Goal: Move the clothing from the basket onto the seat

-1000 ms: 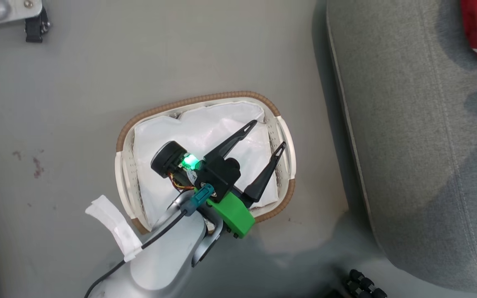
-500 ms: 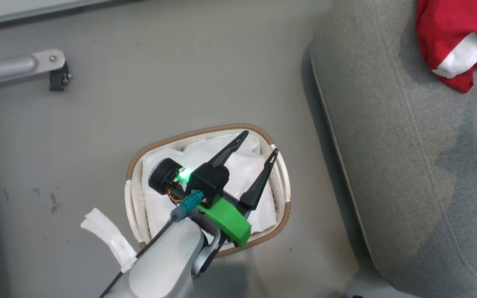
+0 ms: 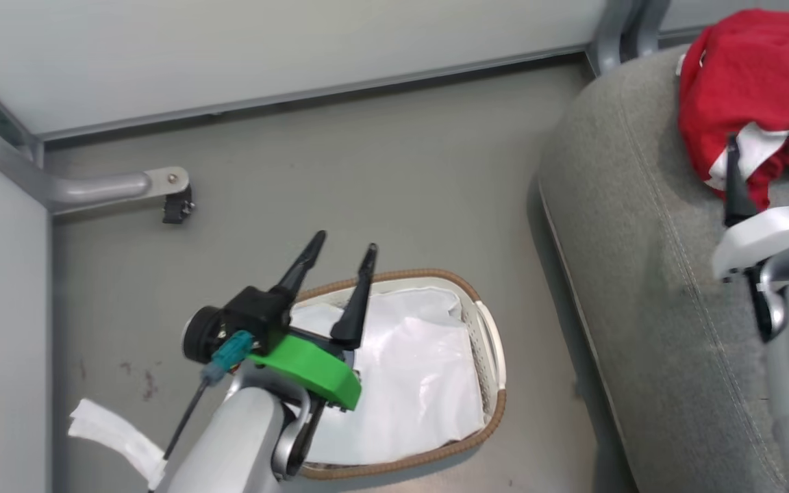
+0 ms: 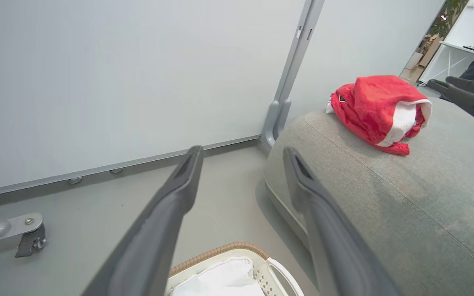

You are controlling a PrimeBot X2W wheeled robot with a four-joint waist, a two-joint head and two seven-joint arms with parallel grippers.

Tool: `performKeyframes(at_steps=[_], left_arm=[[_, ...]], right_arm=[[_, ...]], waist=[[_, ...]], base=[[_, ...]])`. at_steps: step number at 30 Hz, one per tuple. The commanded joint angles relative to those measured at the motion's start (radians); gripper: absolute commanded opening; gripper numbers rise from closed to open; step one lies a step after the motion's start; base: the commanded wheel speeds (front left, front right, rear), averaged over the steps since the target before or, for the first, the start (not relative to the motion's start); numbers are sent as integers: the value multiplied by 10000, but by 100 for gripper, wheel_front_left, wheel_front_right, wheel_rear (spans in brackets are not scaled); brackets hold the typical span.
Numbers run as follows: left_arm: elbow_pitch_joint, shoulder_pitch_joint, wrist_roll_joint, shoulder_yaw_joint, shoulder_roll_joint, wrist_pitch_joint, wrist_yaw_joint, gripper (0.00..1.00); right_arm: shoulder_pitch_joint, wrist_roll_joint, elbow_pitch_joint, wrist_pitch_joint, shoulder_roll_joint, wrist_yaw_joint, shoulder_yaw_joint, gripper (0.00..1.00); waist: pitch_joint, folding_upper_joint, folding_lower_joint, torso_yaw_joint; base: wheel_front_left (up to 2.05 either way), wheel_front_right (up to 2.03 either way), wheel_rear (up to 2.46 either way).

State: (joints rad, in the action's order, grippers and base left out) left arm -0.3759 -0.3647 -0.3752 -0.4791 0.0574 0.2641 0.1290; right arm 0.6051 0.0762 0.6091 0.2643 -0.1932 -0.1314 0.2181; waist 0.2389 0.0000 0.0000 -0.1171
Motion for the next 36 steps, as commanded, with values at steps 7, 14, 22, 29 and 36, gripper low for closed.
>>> performKeyframes(at_steps=[7,14,22,29,36], left_arm=[[380,838,192,1551,-46,3,2,100],[403,1644,357,2598,-65,3,10,100],[243,2442,194,3072,-70,3,1,100],[250,2920,111,3095,-68,3,-36,100],[340,3168,61,3042,-67,3,-97,100]], right_arm=[[-458,-705,-65,4,954,14,-626,100],[-1561,-1491,-603,4,1395,14,-726,100],[-3025,-2699,-1349,4,1405,15,-1411,100],[-4043,-3184,-2039,4,1407,15,-1749,100],[-4689,-3364,-2274,4,1409,15,-1802,100]], waist=[[-951,0,0,1030],[-1458,0,0,1477],[-1920,0,0,1697],[-2204,0,0,1663],[-2282,0,0,1639]], base=[[0,0,0],[0,0,0],[0,0,0],[0,0,0],[0,0,0]])
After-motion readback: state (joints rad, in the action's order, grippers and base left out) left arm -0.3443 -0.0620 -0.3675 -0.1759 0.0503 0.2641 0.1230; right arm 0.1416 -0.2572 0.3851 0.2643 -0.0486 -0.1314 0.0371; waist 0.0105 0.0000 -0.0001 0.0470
